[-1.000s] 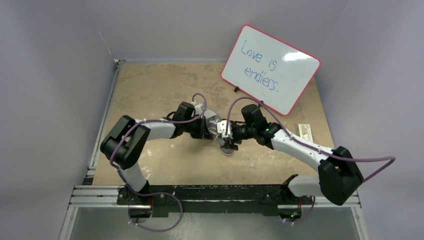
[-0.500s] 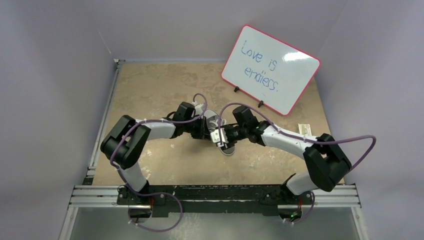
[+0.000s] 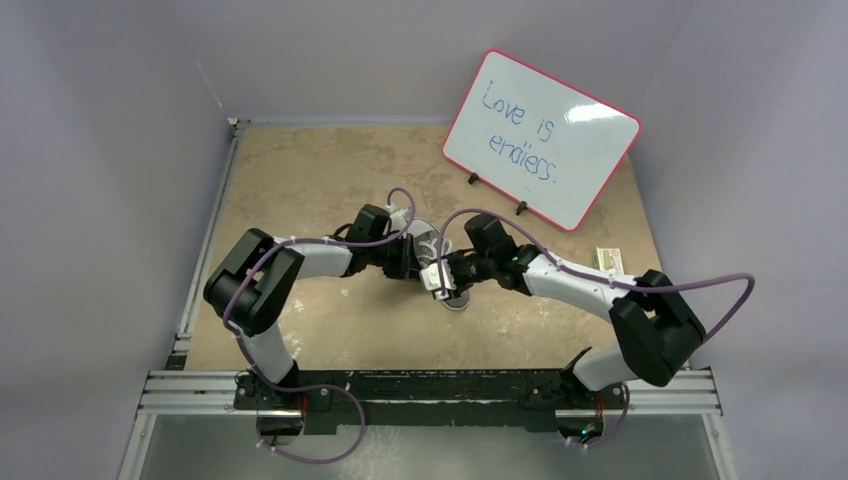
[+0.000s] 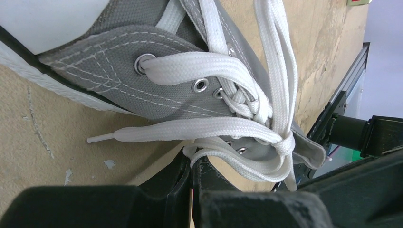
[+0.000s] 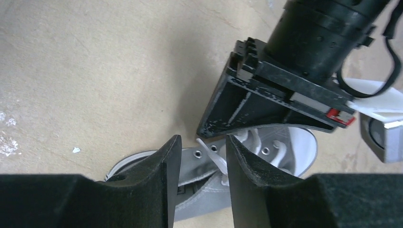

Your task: Tie the shoes

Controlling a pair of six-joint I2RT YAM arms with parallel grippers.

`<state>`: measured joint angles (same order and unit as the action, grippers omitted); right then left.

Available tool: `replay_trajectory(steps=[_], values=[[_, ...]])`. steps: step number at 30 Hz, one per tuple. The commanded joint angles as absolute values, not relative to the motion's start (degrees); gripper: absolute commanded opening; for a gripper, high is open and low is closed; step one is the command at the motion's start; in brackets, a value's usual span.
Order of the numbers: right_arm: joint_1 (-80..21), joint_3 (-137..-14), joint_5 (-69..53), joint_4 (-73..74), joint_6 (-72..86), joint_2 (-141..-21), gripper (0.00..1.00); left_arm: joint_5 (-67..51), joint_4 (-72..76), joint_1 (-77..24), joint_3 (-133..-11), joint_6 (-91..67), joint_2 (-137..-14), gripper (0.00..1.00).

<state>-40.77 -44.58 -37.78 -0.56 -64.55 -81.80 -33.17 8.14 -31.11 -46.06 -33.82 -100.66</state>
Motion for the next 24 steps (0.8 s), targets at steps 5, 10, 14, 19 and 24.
replay_trajectory(steps=[5, 10, 14, 19, 24], values=[[-42.25, -47.34, -38.46, -0.28, -66.14, -84.85, 0.24, -34.74, 10.50, -30.41, -46.40, -34.00, -100.71, 0.00], [-42.94, -46.17, -37.64, 0.88, -59.63, -81.09, 0.00, -34.72, 10.25, -30.35, -46.30, -33.62, -100.70, 0.00], [-43.53, -44.07, -45.49, 1.47, -55.02, -78.56, 0.00, -34.96, 10.70, -30.32, -46.43, -33.85, -101.23, 0.00], [-44.62, -41.94, -51.65, -2.96, -48.45, -76.47, 0.00, -35.29, 10.78, -30.32, -46.73, -33.89, -101.64, 0.00], [-44.67, -41.61, -55.52, -4.83, -44.75, -76.33, 0.00, -35.38, 10.55, -30.32, -46.97, -33.79, -102.19, 0.00]])
